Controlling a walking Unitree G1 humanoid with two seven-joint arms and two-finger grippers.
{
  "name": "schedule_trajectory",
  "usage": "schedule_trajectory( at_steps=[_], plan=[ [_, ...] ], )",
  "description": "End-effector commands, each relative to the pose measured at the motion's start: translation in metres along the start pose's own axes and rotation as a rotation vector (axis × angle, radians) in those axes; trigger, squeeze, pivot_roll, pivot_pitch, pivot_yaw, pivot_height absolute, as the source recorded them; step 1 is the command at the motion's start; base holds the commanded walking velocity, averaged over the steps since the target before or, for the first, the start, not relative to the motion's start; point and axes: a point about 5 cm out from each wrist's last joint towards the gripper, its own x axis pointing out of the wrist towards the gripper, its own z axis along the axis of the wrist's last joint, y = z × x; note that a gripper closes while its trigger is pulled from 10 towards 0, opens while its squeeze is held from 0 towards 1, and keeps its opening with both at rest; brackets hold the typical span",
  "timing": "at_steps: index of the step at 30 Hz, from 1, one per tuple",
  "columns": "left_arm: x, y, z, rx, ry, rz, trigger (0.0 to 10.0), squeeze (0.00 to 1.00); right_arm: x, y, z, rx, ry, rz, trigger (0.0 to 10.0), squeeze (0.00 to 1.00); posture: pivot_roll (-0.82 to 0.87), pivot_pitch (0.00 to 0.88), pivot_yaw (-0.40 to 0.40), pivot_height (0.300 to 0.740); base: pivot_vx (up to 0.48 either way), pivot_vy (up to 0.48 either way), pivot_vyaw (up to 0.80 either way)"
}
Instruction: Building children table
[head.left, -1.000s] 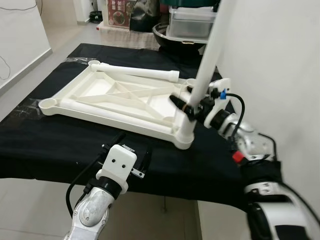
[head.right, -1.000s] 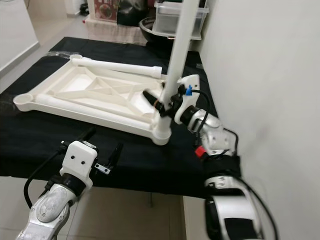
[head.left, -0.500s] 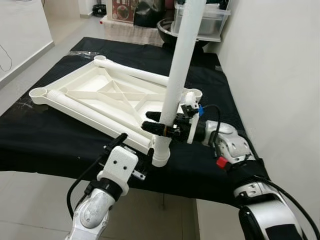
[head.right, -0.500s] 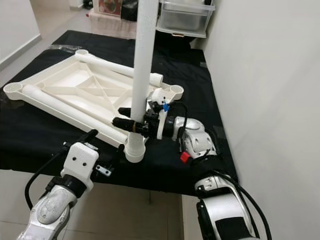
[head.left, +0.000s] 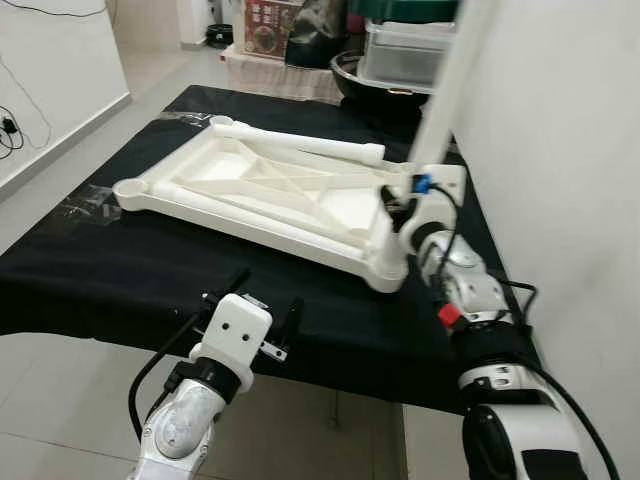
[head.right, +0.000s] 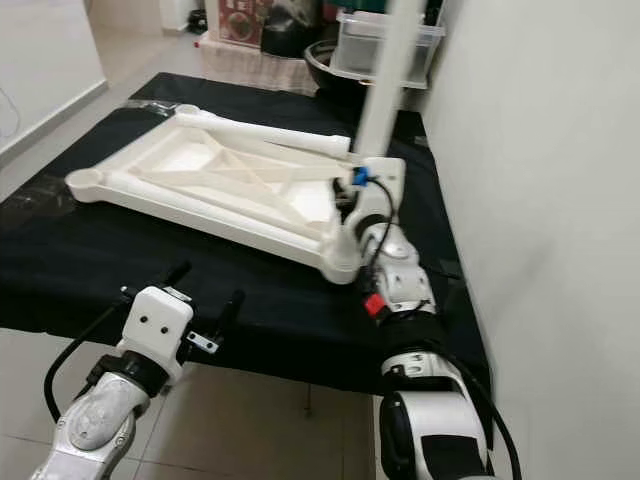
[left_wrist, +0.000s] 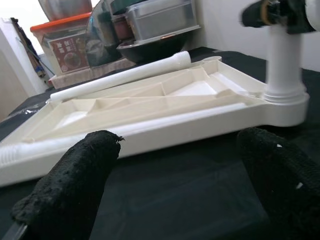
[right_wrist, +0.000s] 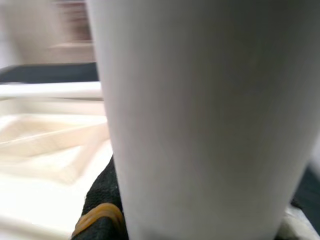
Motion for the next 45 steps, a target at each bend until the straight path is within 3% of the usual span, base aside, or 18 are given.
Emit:
schedule_trajectory(
  at_steps=[1,2,3,4,5,6,11,12,13,14,16,19,24,30,33,40,41,45],
  plan=[
    [0.001,-0.002,-0.002,0.005,0.005,-0.012,10.0,0.0,-0.005,-0.004,-0.01,0.016,0.053,-0.111,0.0,0.0,0.11,0.063,-0.092,0.74,0.0,0.0,0.0],
    [0.001,-0.002,-0.002,0.005,0.006,-0.013,10.0,0.0,-0.006,0.002,-0.01,0.03,0.051,-0.089,7.3,0.0,0.11,0.062,-0.092,0.74,0.0,0.0,0.0],
    [0.001,-0.002,-0.002,0.005,0.006,-0.013,10.0,0.0,-0.006,0.002,-0.01,0.03,0.051,-0.089,7.3,0.0,0.11,0.062,-0.092,0.74,0.0,0.0,0.0],
    [0.001,-0.003,-0.002,0.004,0.005,-0.014,10.0,0.0,-0.006,0.012,-0.009,0.068,0.037,-0.045,10.0,0.0,0.11,0.063,-0.092,0.74,0.0,0.0,0.0],
    [0.001,-0.003,-0.002,0.004,0.005,-0.014,10.0,0.0,-0.006,0.014,-0.009,0.08,0.028,-0.039,10.0,0.0,0.11,0.062,-0.094,0.74,0.0,0.0,0.0],
    [0.001,-0.002,-0.002,0.005,0.005,-0.013,10.0,0.0,-0.005,0.018,-0.006,0.07,-0.001,-0.009,10.0,1.0,0.11,0.067,-0.096,0.74,0.0,0.0,0.0],
    [0.002,-0.002,-0.002,0.006,0.005,-0.012,10.0,0.0,-0.005,0.023,-0.001,0.064,-0.048,0.015,10.0,1.0,0.11,0.066,-0.095,0.74,0.0,0.0,0.0],
    [0.002,-0.001,-0.002,0.005,0.005,-0.012,10.0,0.0,-0.003,0.024,0.005,0.085,-0.081,0.042,10.0,0.68,0.11,0.065,-0.098,0.74,0.0,0.0,0.0],
    [0.002,-0.001,-0.002,0.005,0.005,-0.012,10.0,0.0,-0.003,0.024,0.005,0.085,-0.081,0.042,10.0,0.68,0.11,0.065,-0.098,0.74,0.0,0.0,0.0],
    [0.002,-0.001,-0.002,0.006,0.004,-0.012,10.0,0.0,-0.001,0.024,0.014,0.102,-0.136,0.099,10.0,0.0,0.1,0.069,-0.095,0.74,0.0,0.0,0.0],
    [0.003,-0.001,-0.002,0.006,0.002,-0.011,10.0,0.0,0.002,0.018,0.036,0.067,-0.29,0.22,10.0,0.0,0.1,0.069,-0.097,0.74,0.0,0.0,0.0],
    [0.004,-0.001,-0.002,0.006,0.0,-0.008,10.0,0.0,0.003,0.018,0.041,0.042,-0.309,0.301,10.0,0.0,0.1,0.072,-0.098,0.74,0.0,0.0,0.0],
    [0.005,-0.001,-0.001,0.004,-0.004,-0.003,10.0,0.0,0.0,0.023,0.031,0.06,-0.15,0.801,10.0,0.0,0.1,0.074,-0.103,0.74,0.0,0.0,0.0],
    [0.005,-0.001,-0.001,0.002,-0.004,0.001,10.0,0.0,-0.003,0.029,0.029,0.007,-0.087,0.975,10.0,0.0,0.11,0.077,-0.102,0.74,0.0,0.0,0.0],
    [0.003,0.001,0.0,0.006,-0.003,0.005,10.0,0.0,-0.014,0.044,0.028,-0.019,-0.023,1.234,10.0,0.0,0.11,0.074,-0.103,0.74,0.0,0.0,0.0],
    [0.003,0.001,-0.001,0.008,-0.003,0.007,10.0,0.0,-0.032,0.058,0.02,-0.029,0.014,1.5,10.0,0.0,0.12,0.075,-0.11,0.74,0.0,0.0,0.0],
    [0.003,0.001,-0.001,0.007,-0.004,0.008,10.0,0.0,-0.031,0.06,0.019,-0.024,0.017,1.504,0.0,0.0,0.12,0.081,-0.107,0.74,0.0,0.0,0.0],
    [0.002,0.001,-0.001,0.007,0.0,0.007,10.0,0.0,-0.025,0.06,0.013,-0.054,0.012,1.383,0.0,0.0,0.11,0.081,-0.105,0.74,0.0,0.0,0.0]
  ],
)
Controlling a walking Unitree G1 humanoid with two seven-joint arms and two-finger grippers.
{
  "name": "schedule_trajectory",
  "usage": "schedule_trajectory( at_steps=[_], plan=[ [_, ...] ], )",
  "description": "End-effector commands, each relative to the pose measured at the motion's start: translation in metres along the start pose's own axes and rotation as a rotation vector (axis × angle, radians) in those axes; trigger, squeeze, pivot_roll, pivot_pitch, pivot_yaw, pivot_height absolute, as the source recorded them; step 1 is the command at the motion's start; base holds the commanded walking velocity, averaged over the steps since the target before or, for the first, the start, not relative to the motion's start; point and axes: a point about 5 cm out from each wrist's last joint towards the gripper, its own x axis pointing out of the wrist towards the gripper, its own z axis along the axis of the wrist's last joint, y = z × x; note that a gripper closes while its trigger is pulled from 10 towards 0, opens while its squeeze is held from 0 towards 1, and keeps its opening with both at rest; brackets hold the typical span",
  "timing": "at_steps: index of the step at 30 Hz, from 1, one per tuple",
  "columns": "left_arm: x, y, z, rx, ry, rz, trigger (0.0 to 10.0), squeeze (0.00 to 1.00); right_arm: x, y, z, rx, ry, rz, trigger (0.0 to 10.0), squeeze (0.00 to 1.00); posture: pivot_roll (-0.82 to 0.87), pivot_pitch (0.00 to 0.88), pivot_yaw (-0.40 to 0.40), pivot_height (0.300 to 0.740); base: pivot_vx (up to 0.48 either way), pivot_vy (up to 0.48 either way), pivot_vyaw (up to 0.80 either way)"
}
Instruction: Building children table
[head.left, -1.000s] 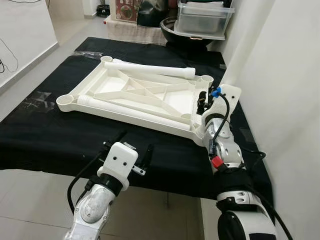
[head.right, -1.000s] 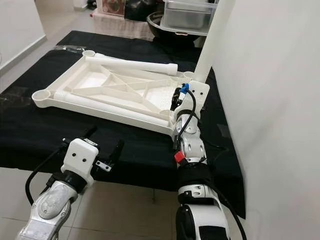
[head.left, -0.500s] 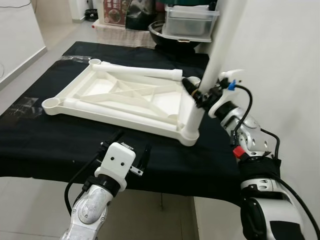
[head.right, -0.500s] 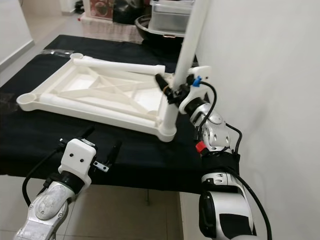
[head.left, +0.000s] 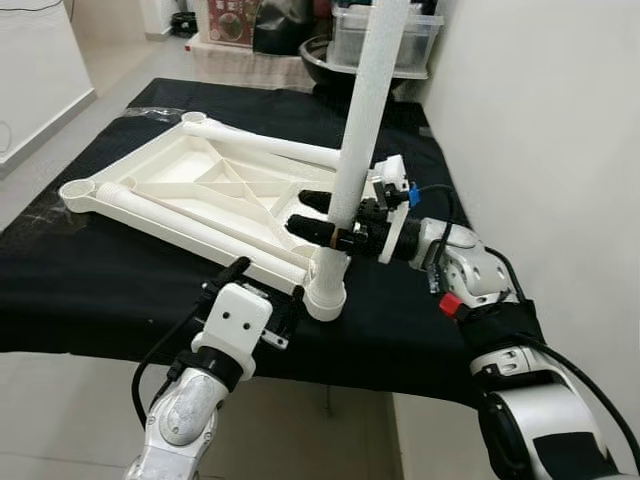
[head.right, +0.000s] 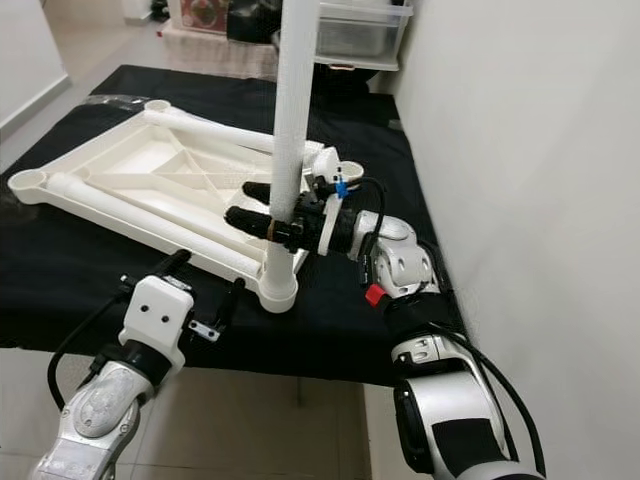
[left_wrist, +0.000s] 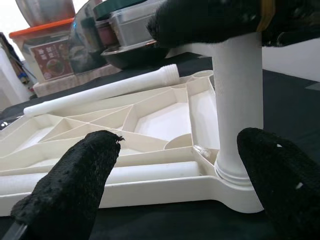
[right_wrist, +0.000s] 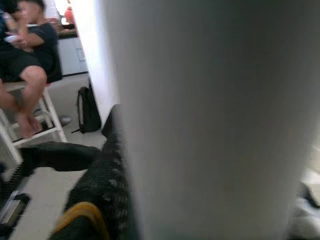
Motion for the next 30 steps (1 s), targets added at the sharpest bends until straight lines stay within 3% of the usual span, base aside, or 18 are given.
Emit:
schedule_trajectory(
  at_steps=[1,5,9,10,12,13,14,15,17,21,22,23,24,26,27,28,29,30],
  plan=[
    [-0.002,-0.001,-0.003,0.006,0.009,-0.004,10.0,0.0,0.002,-0.001,-0.002,-0.013,0.006,-0.034,0.0,0.0,0.11,0.081,-0.105,0.74,0.0,0.0,0.0],
    [-0.002,-0.001,-0.003,0.005,0.012,-0.005,10.0,0.0,0.0,-0.01,-0.005,-0.011,-0.009,-0.195,0.0,0.0,0.11,0.078,-0.104,0.74,0.0,0.0,0.0],
    [0.0,-0.001,-0.003,0.006,0.007,-0.01,10.0,0.0,-0.016,-0.033,-0.015,-0.012,0.012,-0.726,0.0,0.0,0.11,0.077,-0.098,0.74,0.0,0.0,0.0],
    [0.0,-0.001,-0.003,0.006,0.007,-0.01,10.0,0.0,-0.016,-0.033,-0.015,-0.012,0.012,-0.726,0.0,0.0,0.11,0.077,-0.098,0.74,0.0,0.0,0.0],
    [0.001,-0.001,-0.003,0.005,0.008,-0.011,10.0,0.0,-0.035,-0.044,-0.022,0.032,0.051,-1.046,0.0,0.0,0.1,0.077,-0.094,0.74,0.0,0.0,0.0],
    [0.001,-0.001,-0.003,0.005,0.008,-0.011,10.0,0.0,-0.035,-0.044,-0.022,0.032,0.051,-1.046,0.0,0.0,0.1,0.077,-0.094,0.74,0.0,0.0,0.0],
    [0.001,-0.002,-0.004,0.005,0.009,-0.014,10.0,0.0,-0.05,-0.045,-0.025,0.037,0.077,-1.252,0.0,0.0,0.1,0.072,-0.094,0.74,0.0,0.0,0.0],
    [0.001,-0.002,-0.004,0.005,0.009,-0.014,10.0,0.0,-0.05,-0.045,-0.025,0.037,0.077,-1.252,0.0,0.0,0.1,0.072,-0.094,0.74,0.0,0.0,0.0],
    [0.0,-0.003,-0.005,0.002,0.011,-0.019,10.0,0.0,-0.064,-0.036,-0.03,0.066,0.079,-1.506,0.0,0.0,0.1,0.063,-0.093,0.74,0.0,0.0,0.0],
    [0.0,-0.005,-0.004,0.001,0.008,-0.023,10.0,0.0,-0.053,-0.024,-0.03,0.098,0.032,-1.54,0.0,0.0,0.11,0.054,-0.094,0.74,0.0,0.0,0.0],
    [0.0,-0.006,-0.004,0.0,0.007,-0.024,10.0,0.0,-0.048,-0.021,-0.03,0.105,0.018,-1.536,6.9,0.0,0.11,0.054,-0.094,0.74,0.0,0.0,0.0],
    [0.0,-0.006,-0.004,0.001,0.008,-0.026,10.0,0.0,-0.039,-0.019,-0.029,0.132,-0.02,-1.49,10.0,0.0,0.11,0.049,-0.095,0.74,0.0,0.0,0.0],
    [-0.001,-0.006,-0.004,0.001,0.009,-0.026,10.0,0.0,-0.03,-0.017,-0.026,0.134,-0.072,-1.44,10.0,0.64,0.11,0.047,-0.098,0.74,0.0,0.0,0.0],
    [-0.002,-0.006,-0.004,0.0,0.01,-0.026,10.0,0.0,-0.025,-0.015,-0.024,0.134,-0.107,-1.407,10.0,0.64,0.11,0.047,-0.098,0.74,0.0,0.0,0.0],
    [-0.002,-0.005,-0.005,0.0,0.012,-0.027,10.0,0.0,-0.02,-0.013,-0.02,0.097,-0.138,-1.372,10.0,1.0,0.12,0.044,-0.098,0.74,0.0,0.0,0.0],
    [-0.003,-0.005,-0.005,0.002,0.013,-0.027,10.0,0.0,-0.013,-0.013,-0.018,0.109,-0.161,-1.284,10.0,1.0,0.11,0.04,-0.1,0.74,0.0,0.0,0.0],
    [-0.003,-0.005,-0.005,0.002,0.013,-0.027,10.0,0.0,-0.013,-0.013,-0.018,0.109,-0.161,-1.284,10.0,1.0,0.11,0.04,-0.1,0.74,0.0,0.0,0.0],
    [-0.003,-0.005,-0.006,0.003,0.014,-0.027,10.0,0.0,-0.008,-0.011,-0.018,0.129,-0.172,-1.218,10.0,0.77,0.11,0.038,-0.1,0.74,0.0,0.0,0.0]
  ],
)
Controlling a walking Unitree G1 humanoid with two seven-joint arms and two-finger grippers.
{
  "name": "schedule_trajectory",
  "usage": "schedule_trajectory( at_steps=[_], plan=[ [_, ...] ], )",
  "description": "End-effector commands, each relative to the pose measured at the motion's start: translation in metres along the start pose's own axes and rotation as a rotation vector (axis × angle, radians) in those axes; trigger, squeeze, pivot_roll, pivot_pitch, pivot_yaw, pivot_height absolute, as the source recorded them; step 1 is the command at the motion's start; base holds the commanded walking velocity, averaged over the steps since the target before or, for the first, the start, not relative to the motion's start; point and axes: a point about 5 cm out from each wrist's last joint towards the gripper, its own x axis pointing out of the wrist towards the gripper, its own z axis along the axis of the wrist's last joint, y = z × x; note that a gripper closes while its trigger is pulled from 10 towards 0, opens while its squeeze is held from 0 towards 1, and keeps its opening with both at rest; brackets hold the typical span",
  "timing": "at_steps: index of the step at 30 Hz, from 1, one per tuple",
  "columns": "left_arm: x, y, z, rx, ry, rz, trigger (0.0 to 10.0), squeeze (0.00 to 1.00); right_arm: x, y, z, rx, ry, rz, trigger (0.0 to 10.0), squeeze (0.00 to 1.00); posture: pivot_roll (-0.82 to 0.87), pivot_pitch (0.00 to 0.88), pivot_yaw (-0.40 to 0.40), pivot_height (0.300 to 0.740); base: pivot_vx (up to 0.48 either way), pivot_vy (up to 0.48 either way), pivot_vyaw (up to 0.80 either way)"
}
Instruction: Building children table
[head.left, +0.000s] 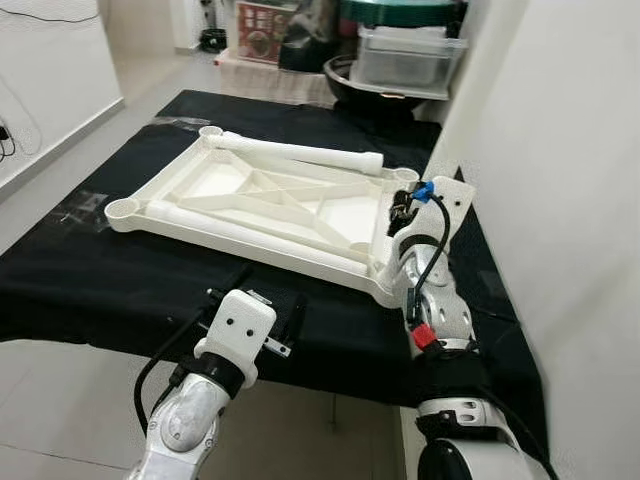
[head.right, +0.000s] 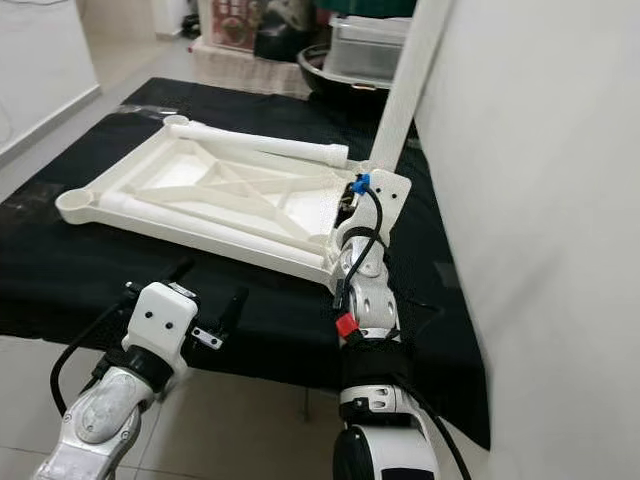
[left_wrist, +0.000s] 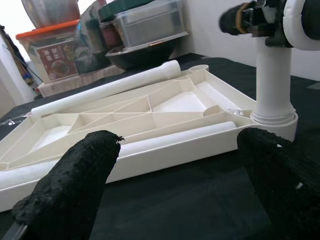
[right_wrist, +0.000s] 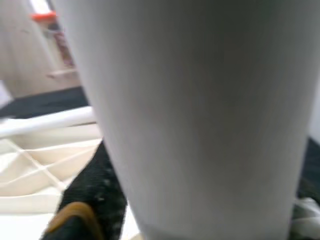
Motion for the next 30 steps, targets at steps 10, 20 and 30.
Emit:
schedule_trajectory(
  at_steps=[10,20,30],
  plan=[
    [-0.002,-0.004,-0.004,0.004,0.012,-0.017,10.0,0.0,-0.011,0.0,0.0,0.046,0.156,0.883,10.0,0.0,0.11,0.029,-0.104,0.74,0.0,0.0,0.0],
    [-0.004,-0.006,-0.004,0.004,0.012,-0.012,10.0,0.0,-0.033,0.013,-0.003,-0.111,0.286,1.406,5.4,0.0,0.12,0.033,-0.112,0.74,0.0,0.0,0.0],
    [-0.005,-0.003,-0.003,0.011,0.013,-0.007,10.0,0.0,0.001,0.02,-0.008,-0.17,0.199,0.982,0.0,0.0,0.13,0.034,-0.114,0.74,0.0,0.0,0.0]
  ],
)
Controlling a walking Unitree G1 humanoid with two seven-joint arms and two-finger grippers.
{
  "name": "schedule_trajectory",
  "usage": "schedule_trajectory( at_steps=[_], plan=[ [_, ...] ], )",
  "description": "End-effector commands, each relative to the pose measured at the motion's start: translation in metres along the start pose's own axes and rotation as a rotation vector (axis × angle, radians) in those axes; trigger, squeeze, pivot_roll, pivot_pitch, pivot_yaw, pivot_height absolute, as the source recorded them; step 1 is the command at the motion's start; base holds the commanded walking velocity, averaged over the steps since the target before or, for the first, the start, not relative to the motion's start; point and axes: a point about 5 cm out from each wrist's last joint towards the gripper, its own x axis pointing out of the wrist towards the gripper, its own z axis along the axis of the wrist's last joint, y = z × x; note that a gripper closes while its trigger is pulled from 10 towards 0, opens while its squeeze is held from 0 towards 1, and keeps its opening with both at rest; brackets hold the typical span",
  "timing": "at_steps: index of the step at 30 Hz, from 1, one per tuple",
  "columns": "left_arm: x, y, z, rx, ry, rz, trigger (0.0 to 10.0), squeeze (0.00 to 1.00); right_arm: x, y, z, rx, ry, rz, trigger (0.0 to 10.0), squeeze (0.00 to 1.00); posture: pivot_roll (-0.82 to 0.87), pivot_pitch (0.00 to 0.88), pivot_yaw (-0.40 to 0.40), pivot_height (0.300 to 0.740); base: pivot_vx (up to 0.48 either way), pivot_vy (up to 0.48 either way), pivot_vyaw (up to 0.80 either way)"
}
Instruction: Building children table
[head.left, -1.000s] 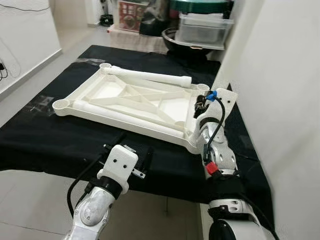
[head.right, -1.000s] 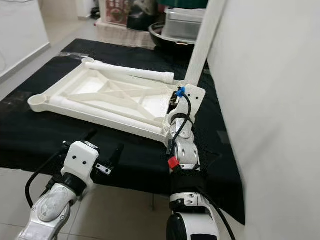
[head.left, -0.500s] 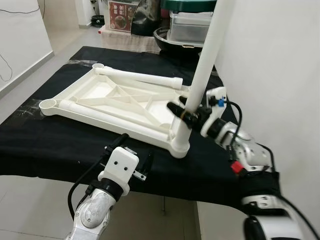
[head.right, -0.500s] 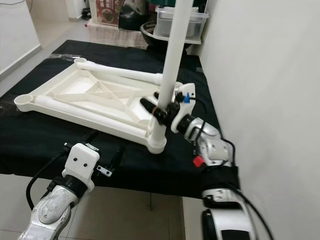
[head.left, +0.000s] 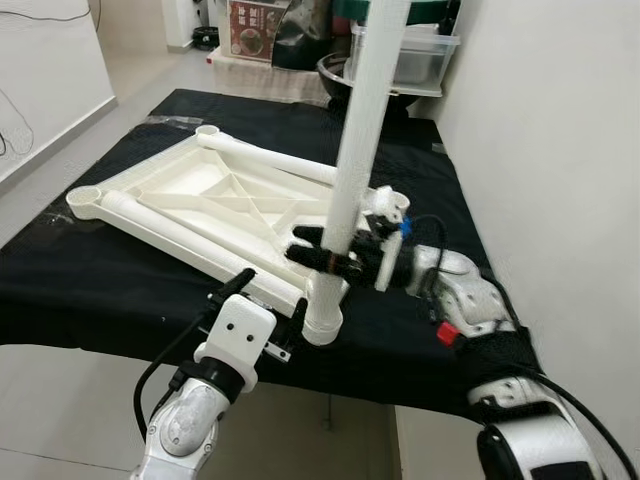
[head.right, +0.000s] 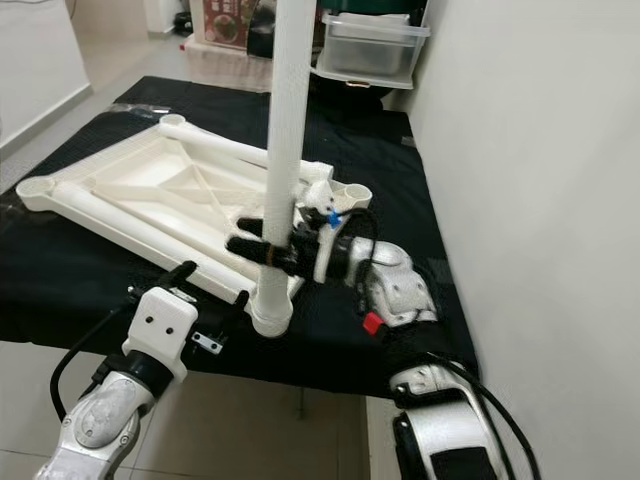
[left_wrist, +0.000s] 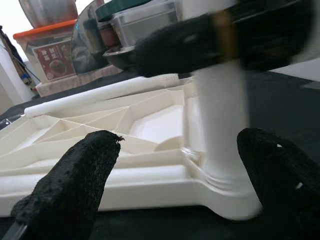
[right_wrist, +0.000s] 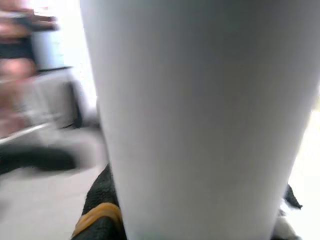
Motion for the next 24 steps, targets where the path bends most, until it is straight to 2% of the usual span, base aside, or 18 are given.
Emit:
schedule_trajectory(
  at_steps=[1,3,4,5,6,7,8,10,12,13,14,16,17,19,20,21,22,24],
  plan=[
    [-0.002,0.0,-0.001,0.015,0.007,0.001,10.0,0.0,-0.005,-0.015,-0.003,0.006,0.031,-0.174,0.0,0.0,0.13,0.034,-0.114,0.74,0.0,0.0,0.0],
    [-0.001,0.0,-0.001,0.015,0.006,0.001,10.0,0.0,-0.011,-0.032,-0.003,0.047,0.019,-0.426,0.0,0.0,0.12,0.034,-0.112,0.74,0.0,0.0,0.0],
    [-0.001,0.0,-0.002,0.014,0.006,-0.001,10.0,0.0,-0.023,-0.045,-0.006,0.096,0.019,-0.66,0.0,0.0,0.12,0.033,-0.11,0.74,0.0,0.0,0.0],
    [-0.001,-0.001,-0.002,0.013,0.006,-0.003,10.0,0.0,-0.041,-0.056,-0.01,0.102,0.038,-0.909,0.0,0.0,0.11,0.034,-0.106,0.74,0.0,0.0,0.0],
    [-0.001,-0.001,-0.002,0.012,0.007,-0.004,10.0,0.0,-0.053,-0.062,-0.012,0.099,0.053,-1.066,0.0,0.0,0.11,0.034,-0.108,0.74,0.0,0.0,0.0],
    [-0.001,-0.001,-0.002,0.012,0.007,-0.004,10.0,0.0,-0.053,-0.062,-0.012,0.099,0.053,-1.066,0.0,0.0,0.11,0.034,-0.108,0.74,0.0,0.0,0.0],
    [0.0,-0.001,-0.002,0.012,0.007,-0.004,10.0,0.0,-0.061,-0.064,-0.013,0.092,0.061,-1.15,0.0,0.0,0.11,0.034,-0.108,0.74,0.0,0.0,0.0],
    [0.0,-0.001,-0.002,0.012,0.007,-0.004,10.0,0.0,-0.061,-0.064,-0.013,0.092,0.061,-1.15,0.0,0.0,0.11,0.034,-0.108,0.74,0.0,0.0,0.0],
    [0.001,-0.001,-0.002,0.01,0.004,-0.007,10.0,0.0,-0.074,-0.058,-0.018,0.132,0.048,-1.337,0.0,0.0,0.11,0.033,-0.104,0.74,0.0,0.0,0.0],
    [0.001,-0.001,-0.002,0.01,0.004,-0.007,10.0,0.0,-0.074,-0.058,-0.018,0.132,0.048,-1.337,0.0,0.0,0.11,0.033,-0.104,0.74,0.0,0.0,0.0],
    [0.002,-0.003,-0.002,0.008,0.002,-0.011,10.0,0.0,-0.066,-0.042,-0.024,0.163,0.027,-1.388,0.0,0.0,0.11,0.033,-0.105,0.74,0.0,0.0,0.0],
    [0.002,-0.003,-0.002,0.006,0.001,-0.012,10.0,0.0,-0.058,-0.038,-0.025,0.179,0.018,-1.373,0.0,0.0,0.11,0.033,-0.105,0.74,0.0,0.0,0.0],
    [0.002,-0.003,-0.002,0.006,0.001,-0.011,10.0,0.0,-0.049,-0.034,-0.024,0.193,-0.023,-1.327,4.8,0.0,0.11,0.034,-0.104,0.74,0.0,0.0,0.0],
    [0.002,-0.003,-0.002,0.006,0.001,-0.01,10.0,0.0,-0.043,-0.032,-0.022,0.202,-0.051,-1.299,4.8,0.0,0.11,0.034,-0.104,0.74,0.0,0.0,0.0],
    [0.001,-0.003,-0.002,0.009,0.003,-0.01,10.0,0.0,-0.036,-0.03,-0.018,0.193,-0.091,-1.248,10.0,0.37,0.11,0.031,-0.107,0.74,0.0,0.0,0.0],
    [0.001,-0.003,-0.002,0.009,0.003,-0.01,10.0,0.0,-0.036,-0.03,-0.018,0.193,-0.091,-1.248,10.0,0.37,0.11,0.031,-0.107,0.74,0.0,0.0,0.0],
    [0.001,-0.002,-0.002,0.01,0.004,-0.008,10.0,0.0,-0.03,-0.028,-0.014,0.189,-0.129,-1.193,10.0,1.0,0.12,0.031,-0.11,0.74,0.0,0.0,0.0],
    [0.001,-0.002,-0.003,0.012,0.005,-0.006,10.0,0.0,-0.027,-0.029,-0.011,0.188,-0.159,-1.151,10.0,1.0,0.11,0.032,-0.111,0.74,0.0,0.0,0.0]
  ],
)
